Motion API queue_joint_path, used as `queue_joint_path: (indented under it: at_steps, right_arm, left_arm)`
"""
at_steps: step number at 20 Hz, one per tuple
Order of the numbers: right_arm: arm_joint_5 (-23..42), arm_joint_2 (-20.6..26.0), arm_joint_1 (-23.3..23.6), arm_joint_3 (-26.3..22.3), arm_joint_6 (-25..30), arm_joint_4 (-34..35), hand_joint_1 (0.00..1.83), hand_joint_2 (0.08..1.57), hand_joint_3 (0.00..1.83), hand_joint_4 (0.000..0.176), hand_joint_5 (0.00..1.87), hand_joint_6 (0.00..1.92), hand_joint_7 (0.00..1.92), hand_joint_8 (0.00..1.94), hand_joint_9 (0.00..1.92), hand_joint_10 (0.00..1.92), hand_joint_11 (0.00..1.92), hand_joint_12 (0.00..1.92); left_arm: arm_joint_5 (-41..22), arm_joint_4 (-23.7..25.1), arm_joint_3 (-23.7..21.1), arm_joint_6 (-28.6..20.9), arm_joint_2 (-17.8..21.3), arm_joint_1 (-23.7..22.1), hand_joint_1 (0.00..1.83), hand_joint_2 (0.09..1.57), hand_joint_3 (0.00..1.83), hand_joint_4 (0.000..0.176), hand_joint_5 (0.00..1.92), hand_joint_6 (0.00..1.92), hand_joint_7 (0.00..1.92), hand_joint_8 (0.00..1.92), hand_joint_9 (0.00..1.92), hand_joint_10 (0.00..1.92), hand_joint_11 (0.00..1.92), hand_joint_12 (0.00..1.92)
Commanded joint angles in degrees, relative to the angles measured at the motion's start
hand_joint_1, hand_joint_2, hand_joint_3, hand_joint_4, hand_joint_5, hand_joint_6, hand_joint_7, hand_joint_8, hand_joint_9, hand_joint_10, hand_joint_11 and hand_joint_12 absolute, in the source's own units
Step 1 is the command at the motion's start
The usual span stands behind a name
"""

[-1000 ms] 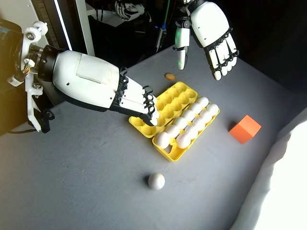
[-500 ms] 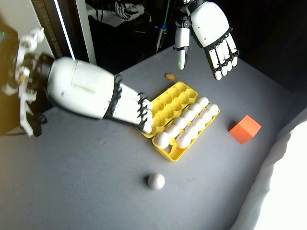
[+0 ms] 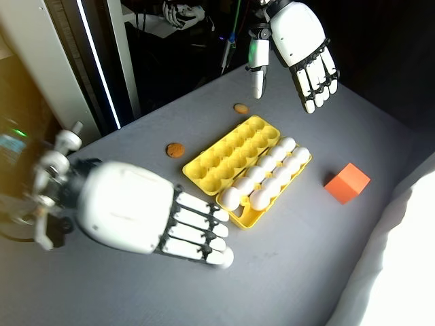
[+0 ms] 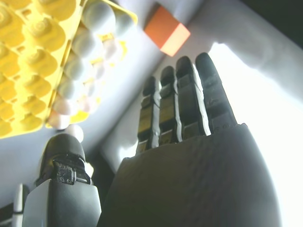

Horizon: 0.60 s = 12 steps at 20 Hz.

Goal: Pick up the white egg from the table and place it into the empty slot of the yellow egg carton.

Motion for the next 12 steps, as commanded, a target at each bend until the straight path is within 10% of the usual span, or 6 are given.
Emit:
queue_joint_path:
  at_steps: [1,12]
  right_arm:
    - [7.1,0.2,0.5,0.8,0.1,1.0,1.05,1.03,0.00,0.000,0.13,0.02,0.09,0.01,0.04,0.01,0.00,0.00]
    - [2.0,-9.4,7.7,9.6,0.1,12.6,1.03,1.09,0.01,0.000,0.24,0.00,0.22,0.01,0.15,0.01,0.00,0.27]
  left_arm:
    - [-0.6,5.0,0.0,0.4,0.5,-0.3,0.00,1.15,0.00,0.000,0.21,0.00,0.23,0.00,0.22,0.00,0.00,0.40]
    - [-0.6,5.0,0.0,0.4,0.5,-0.3,0.00,1.17,0.00,0.000,0.22,0.00,0.23,0.00,0.20,0.00,0.00,0.41]
